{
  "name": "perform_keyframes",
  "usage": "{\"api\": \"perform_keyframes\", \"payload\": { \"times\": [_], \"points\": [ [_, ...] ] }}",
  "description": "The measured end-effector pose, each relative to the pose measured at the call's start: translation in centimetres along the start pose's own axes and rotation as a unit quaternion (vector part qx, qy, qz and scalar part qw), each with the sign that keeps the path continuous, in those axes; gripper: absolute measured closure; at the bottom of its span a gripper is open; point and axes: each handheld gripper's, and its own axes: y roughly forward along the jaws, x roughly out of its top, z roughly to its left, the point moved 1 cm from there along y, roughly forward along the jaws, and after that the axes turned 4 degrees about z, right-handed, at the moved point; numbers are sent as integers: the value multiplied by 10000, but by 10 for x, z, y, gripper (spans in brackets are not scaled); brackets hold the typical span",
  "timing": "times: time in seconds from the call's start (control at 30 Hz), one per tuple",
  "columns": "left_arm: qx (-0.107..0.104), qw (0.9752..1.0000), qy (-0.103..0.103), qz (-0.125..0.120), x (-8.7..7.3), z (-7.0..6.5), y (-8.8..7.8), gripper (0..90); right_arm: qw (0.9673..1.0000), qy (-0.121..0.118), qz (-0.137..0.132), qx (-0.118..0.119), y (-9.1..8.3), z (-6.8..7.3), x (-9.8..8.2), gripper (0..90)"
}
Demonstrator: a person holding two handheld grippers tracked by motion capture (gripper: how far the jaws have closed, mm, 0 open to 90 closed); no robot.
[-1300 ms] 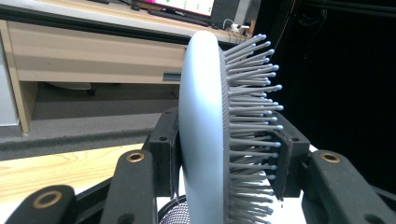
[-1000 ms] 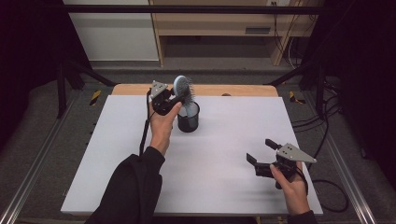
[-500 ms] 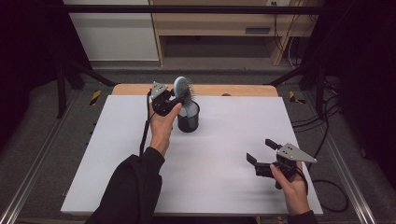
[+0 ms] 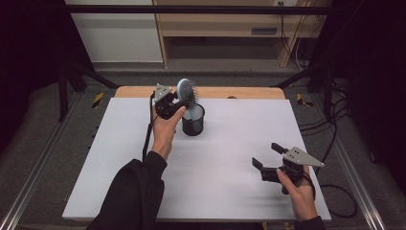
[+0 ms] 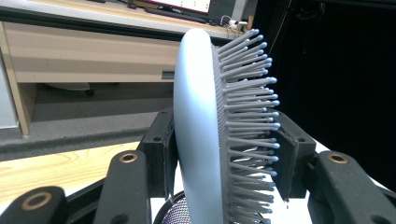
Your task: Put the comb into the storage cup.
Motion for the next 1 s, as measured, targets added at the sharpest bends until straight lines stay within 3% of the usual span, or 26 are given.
{"api": "perform_keyframes", "payload": {
  "times": [1.0],
  "points": [
    [49, 9992, -372, -97, -10, 23, -10, 431, 10000, 63, 29, 13, -1, -2, 0, 58]
  ]
}}
